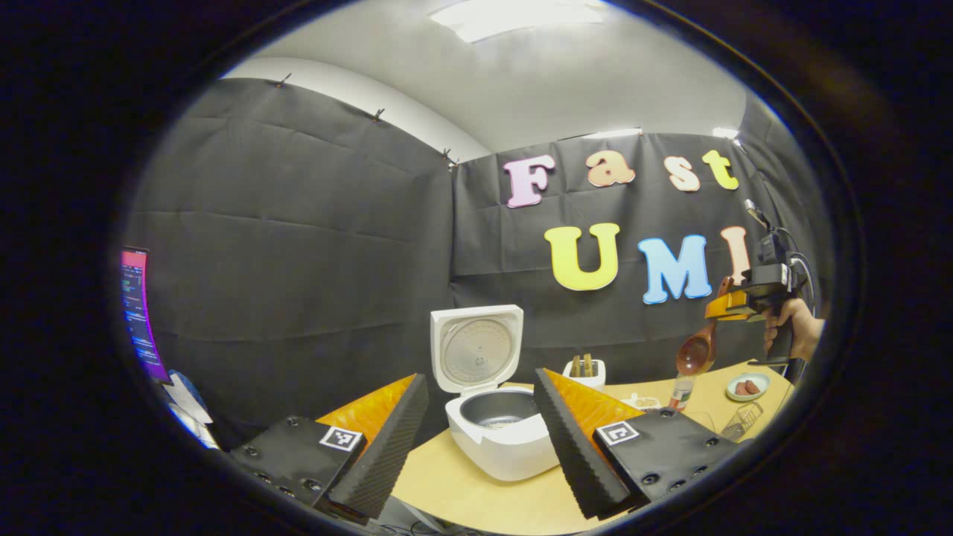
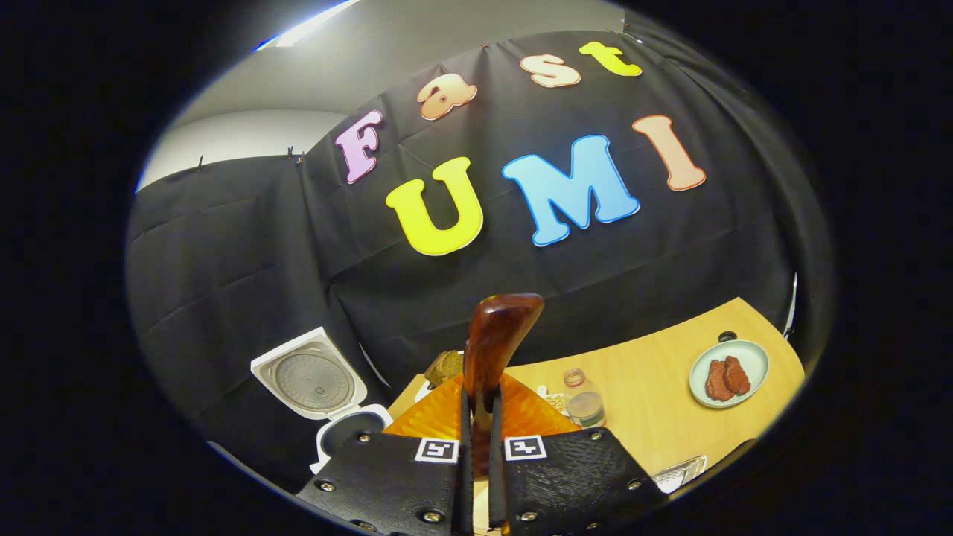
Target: Close the left gripper, press the button to open the rice cooker; take a wooden spoon from the chopstick holder with the right hand, scoop a spoonful of rice and pour it into the rice cooker, then put the wooden spoon back into the chopstick holder.
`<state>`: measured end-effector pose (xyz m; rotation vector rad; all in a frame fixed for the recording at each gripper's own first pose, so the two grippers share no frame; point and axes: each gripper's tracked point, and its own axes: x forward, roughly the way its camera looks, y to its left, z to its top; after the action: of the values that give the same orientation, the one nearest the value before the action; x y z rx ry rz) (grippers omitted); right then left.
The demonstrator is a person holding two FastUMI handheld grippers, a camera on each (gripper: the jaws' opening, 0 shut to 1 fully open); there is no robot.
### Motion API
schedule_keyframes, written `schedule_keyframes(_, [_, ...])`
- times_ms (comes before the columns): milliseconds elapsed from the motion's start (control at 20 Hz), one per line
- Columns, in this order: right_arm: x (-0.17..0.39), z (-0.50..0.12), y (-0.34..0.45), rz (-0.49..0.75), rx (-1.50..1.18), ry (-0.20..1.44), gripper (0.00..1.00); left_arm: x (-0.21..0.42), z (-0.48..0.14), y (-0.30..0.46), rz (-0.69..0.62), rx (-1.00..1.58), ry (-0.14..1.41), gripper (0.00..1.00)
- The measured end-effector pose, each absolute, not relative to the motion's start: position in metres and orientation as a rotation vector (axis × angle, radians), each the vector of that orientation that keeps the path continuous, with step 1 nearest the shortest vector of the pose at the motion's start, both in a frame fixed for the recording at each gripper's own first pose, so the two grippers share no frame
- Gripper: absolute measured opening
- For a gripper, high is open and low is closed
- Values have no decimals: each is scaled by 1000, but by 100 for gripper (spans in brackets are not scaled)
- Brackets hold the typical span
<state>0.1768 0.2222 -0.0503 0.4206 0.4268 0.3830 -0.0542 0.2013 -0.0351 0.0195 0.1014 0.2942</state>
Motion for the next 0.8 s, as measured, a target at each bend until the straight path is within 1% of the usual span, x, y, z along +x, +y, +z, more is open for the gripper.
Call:
schedule_keyframes(200, [172, -64, 175, 322, 386, 431, 8, -38, -24, 182, 261, -1, 76, 96])
schedule_keyframes(250, [172, -68, 163, 304, 381, 433, 8, -33, -22, 177, 251, -3, 68, 98])
schedule_keyframes(300, [170, -71, 150, 286, 374, 433, 8, -31, -21, 173, 241, -1, 65, 96])
schedule_keyframes(550, [157, -103, 91, 195, 351, 455, 8, -15, -20, 153, 202, 8, 63, 96])
schedule_keyframes(800, [139, -135, 52, 124, 361, 504, 8, -4, -17, 136, 171, -2, 62, 96])
